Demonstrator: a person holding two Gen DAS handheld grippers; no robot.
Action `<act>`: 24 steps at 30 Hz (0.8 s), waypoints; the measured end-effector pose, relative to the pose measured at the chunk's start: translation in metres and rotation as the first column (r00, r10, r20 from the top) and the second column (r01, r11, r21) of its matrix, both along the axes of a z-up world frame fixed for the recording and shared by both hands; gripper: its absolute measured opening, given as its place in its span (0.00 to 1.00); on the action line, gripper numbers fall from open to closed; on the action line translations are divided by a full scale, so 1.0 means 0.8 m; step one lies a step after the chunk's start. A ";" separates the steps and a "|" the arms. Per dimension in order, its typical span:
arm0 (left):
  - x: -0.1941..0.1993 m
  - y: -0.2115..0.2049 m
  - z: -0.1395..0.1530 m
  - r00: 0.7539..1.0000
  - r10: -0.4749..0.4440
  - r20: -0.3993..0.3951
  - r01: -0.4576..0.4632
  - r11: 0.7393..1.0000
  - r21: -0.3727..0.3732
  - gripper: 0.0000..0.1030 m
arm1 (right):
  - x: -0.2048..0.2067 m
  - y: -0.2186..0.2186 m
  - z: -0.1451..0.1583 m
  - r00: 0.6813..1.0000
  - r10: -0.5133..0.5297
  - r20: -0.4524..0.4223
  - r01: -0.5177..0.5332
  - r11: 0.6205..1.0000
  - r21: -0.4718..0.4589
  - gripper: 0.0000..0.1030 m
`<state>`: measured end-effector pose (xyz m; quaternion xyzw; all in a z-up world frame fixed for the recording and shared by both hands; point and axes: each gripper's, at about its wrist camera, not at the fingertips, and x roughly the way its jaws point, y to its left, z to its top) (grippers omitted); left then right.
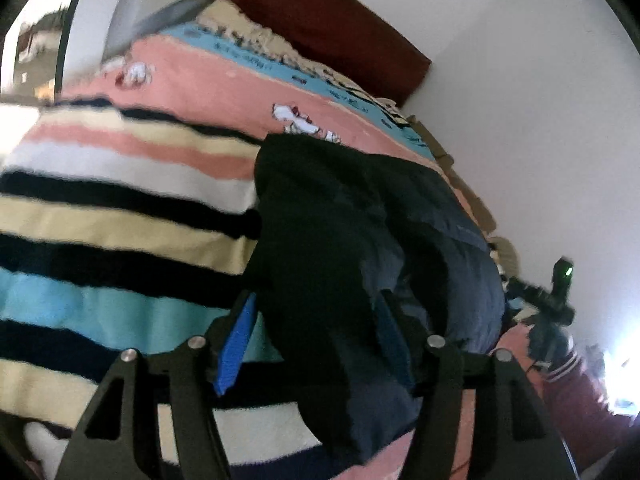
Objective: Fold large clothes
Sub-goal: 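Lower the jacket bundle onto the blanket and open both grippers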
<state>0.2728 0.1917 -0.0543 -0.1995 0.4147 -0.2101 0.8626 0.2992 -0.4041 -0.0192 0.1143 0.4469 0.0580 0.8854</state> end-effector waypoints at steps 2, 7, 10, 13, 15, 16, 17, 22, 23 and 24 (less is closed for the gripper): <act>-0.001 -0.019 0.021 0.999 -0.019 0.037 0.018 1.000 0.020 0.57 | -0.002 0.015 0.008 0.999 0.026 0.037 -0.026 1.000 0.014 0.95; -0.006 -0.061 0.041 0.994 -0.071 0.078 0.069 0.997 0.026 0.57 | -0.004 0.051 -0.009 0.997 0.066 0.046 -0.067 0.998 0.001 0.95; 0.004 -0.078 0.019 0.996 -0.080 0.040 0.079 0.997 0.015 0.57 | -0.013 0.057 -0.026 0.998 0.054 0.027 -0.053 0.998 -0.026 0.95; 0.010 -0.084 -0.015 0.998 -0.058 -0.009 0.059 0.998 0.036 0.57 | -0.025 0.043 -0.041 1.000 0.010 0.002 -0.010 1.000 -0.025 0.95; 0.010 -0.082 -0.025 0.998 -0.047 -0.029 0.048 0.998 0.029 0.57 | -0.034 0.028 -0.052 0.999 -0.036 -0.035 0.035 0.999 -0.033 0.95; 0.008 -0.082 -0.022 0.999 -0.042 -0.030 0.043 0.998 0.036 0.57 | -0.038 0.022 -0.055 0.998 -0.049 -0.051 0.047 0.998 -0.029 0.95; 0.004 -0.083 -0.016 0.999 -0.038 -0.024 0.039 0.998 0.046 0.57 | -0.046 0.013 -0.059 0.995 -0.071 -0.072 0.069 0.997 -0.029 0.95; -0.034 -0.092 0.025 0.999 0.002 0.043 -0.007 0.994 0.112 0.57 | -0.087 0.000 -0.039 0.991 -0.129 -0.042 0.129 0.992 -0.004 0.95; -0.045 -0.095 0.033 0.998 0.010 0.060 -0.017 0.991 0.130 0.57 | -0.099 0.004 -0.029 0.991 -0.134 -0.027 0.134 0.991 -0.003 0.95; -0.061 -0.102 0.043 0.996 0.027 0.084 -0.040 0.986 0.162 0.57 | -0.106 0.007 -0.023 0.991 -0.135 -0.019 0.135 0.991 -0.008 0.95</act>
